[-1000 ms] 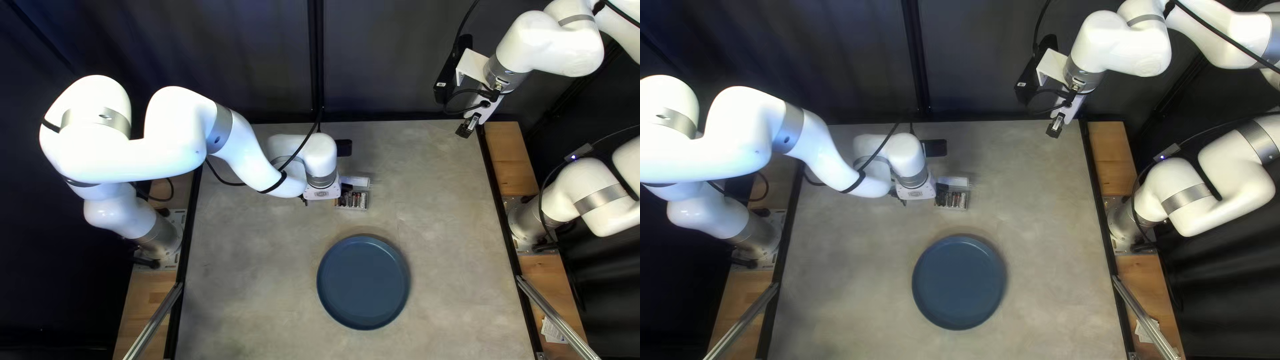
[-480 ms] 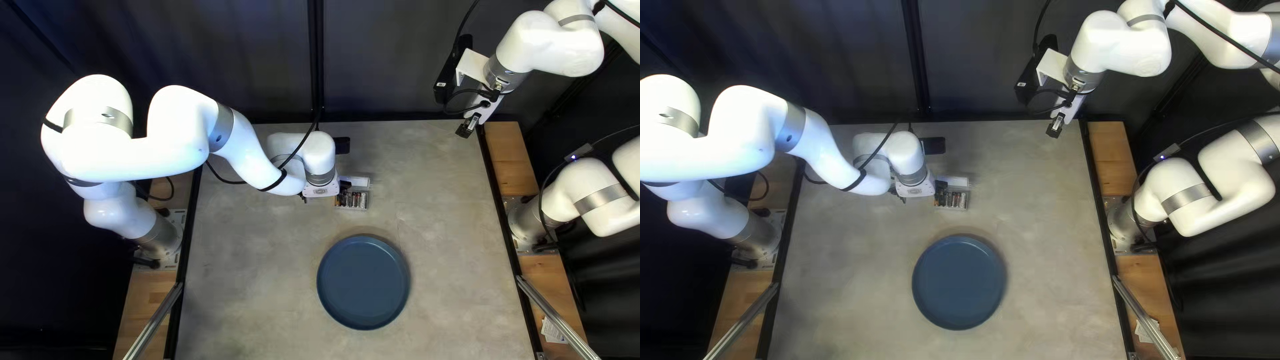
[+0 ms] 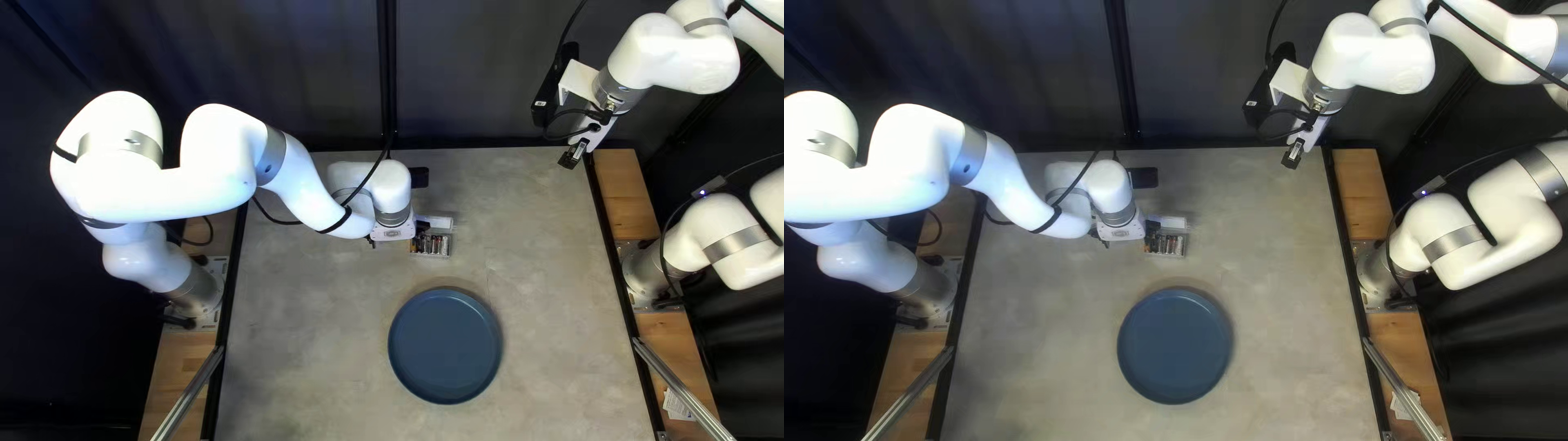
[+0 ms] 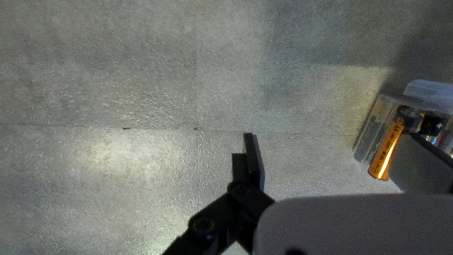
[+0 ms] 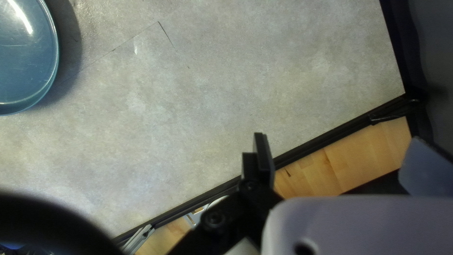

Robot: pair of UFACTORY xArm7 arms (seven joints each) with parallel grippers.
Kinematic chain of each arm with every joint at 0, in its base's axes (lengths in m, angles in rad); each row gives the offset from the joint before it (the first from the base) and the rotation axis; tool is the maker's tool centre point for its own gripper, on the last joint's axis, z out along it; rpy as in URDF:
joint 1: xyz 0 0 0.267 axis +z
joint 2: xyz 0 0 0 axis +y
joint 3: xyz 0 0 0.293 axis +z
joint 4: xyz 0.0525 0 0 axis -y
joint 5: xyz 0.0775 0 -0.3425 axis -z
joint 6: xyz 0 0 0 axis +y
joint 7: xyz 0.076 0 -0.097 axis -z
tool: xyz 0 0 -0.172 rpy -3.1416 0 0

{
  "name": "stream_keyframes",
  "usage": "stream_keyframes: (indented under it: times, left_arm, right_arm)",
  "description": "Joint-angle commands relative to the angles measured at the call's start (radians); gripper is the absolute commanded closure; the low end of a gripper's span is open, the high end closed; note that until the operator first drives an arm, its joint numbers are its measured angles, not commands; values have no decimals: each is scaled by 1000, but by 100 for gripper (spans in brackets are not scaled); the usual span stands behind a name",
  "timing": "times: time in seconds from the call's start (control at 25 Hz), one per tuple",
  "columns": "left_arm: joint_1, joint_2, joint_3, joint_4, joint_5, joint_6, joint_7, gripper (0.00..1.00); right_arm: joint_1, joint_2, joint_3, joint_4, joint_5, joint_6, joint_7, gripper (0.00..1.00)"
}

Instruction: Pick up the batteries from the table and place them into the container

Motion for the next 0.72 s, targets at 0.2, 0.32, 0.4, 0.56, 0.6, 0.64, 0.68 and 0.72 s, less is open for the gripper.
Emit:
stream_keyframes:
  times: [0.2,0.32,0.4,0.56,0.6,0.64,0.68,0.72]
  left_arm:
    - [-45,-22,17,-29,103,-32,-91,0]
    - [-57,-24,24,-38,143,-44,-117,0]
    - [-63,-21,28,-41,162,-50,-128,0]
    - [-63,-6,38,-38,187,-61,-131,0]
    - [-62,-5,40,-40,190,-65,-130,0]
    - [-62,-3,42,-42,195,-69,-130,0]
    - [-62,-2,43,-42,199,-71,-131,0]
    - [-63,-1,44,-42,201,-72,-132,0]
  right_arm:
    - [0,0,0,0,0,0,0,0]
    - [0,0,0,0,0,0,0,0]
    - [0,0,0,0,0,0,0,0]
    - [0,0,0,0,0,0,0,0]
    - [0,0,0,0,0,0,0,0]
    - [0,0,0,0,0,0,0,0]
    - [0,0,0,0,0,0,0,0]
    - [0,0,0,0,0,0,0,0]
